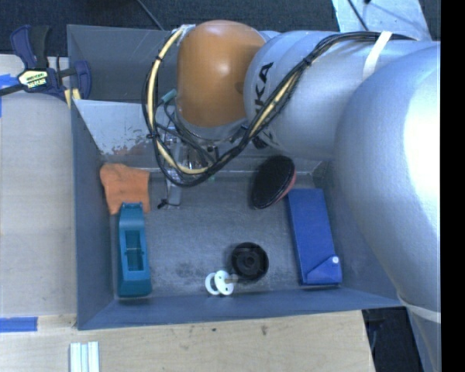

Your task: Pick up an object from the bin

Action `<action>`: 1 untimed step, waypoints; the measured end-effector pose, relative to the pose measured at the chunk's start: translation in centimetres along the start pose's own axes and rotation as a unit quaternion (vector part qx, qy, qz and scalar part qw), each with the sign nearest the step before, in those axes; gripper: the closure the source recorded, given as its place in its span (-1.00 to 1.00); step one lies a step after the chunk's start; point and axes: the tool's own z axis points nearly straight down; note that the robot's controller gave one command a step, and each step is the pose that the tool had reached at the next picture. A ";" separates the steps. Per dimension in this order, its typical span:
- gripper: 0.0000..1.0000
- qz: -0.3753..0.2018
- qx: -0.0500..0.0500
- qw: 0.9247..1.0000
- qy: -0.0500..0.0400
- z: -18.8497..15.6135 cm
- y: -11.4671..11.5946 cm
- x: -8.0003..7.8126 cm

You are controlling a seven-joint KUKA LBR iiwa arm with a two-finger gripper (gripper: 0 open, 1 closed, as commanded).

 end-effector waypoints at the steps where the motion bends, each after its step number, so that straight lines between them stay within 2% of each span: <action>1: -1.00 -0.042 0.000 0.999 -0.002 4.3 0.6 0.3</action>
Offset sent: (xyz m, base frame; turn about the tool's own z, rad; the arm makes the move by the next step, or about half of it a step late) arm -0.0272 0.0104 -0.0802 -0.3511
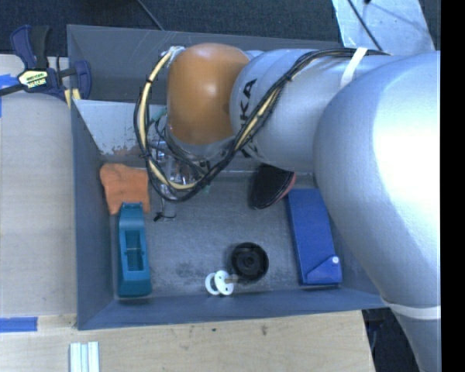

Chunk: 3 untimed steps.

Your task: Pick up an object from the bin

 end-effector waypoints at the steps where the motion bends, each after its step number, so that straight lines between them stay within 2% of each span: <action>1: 1.00 -0.132 -0.001 0.991 0.001 3.6 0.6 2.2; 2: 1.00 -0.131 -0.001 0.991 0.001 3.6 0.6 2.2; 3: 1.00 -0.137 0.000 0.991 0.002 1.2 2.3 2.7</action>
Offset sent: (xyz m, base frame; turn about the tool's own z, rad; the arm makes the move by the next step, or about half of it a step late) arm 0.0000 0.0000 0.0000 0.0000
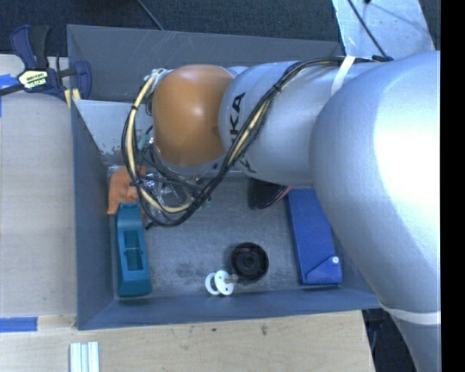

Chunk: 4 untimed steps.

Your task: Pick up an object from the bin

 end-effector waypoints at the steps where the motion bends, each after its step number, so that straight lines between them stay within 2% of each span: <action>1: 1.00 -0.018 -0.001 1.000 0.001 -3.2 -1.9 5.7; 2: 1.00 -0.030 -0.001 1.000 0.001 -4.6 -1.3 8.8; 3: 1.00 -0.033 0.000 0.999 0.000 -4.0 -2.2 4.9; 4: 1.00 -0.030 -0.001 1.000 0.002 -7.3 -1.5 6.0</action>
Offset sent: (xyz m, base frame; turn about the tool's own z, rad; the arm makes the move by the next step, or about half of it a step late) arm -0.0792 -0.0430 0.0471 -0.0649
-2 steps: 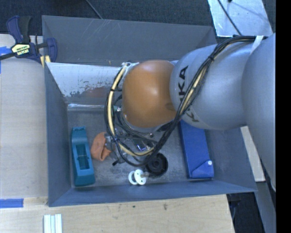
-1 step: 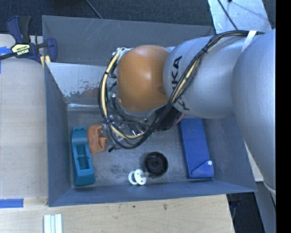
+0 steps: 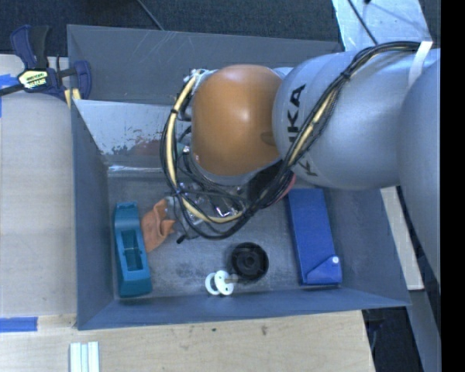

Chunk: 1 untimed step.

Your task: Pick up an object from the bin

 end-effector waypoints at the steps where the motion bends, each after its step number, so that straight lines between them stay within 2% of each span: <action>1: 1.00 -0.007 0.000 1.000 -0.004 -2.4 0.2 -0.3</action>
Offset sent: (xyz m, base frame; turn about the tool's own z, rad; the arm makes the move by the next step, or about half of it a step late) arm -0.0114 -0.0109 0.0564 -0.0180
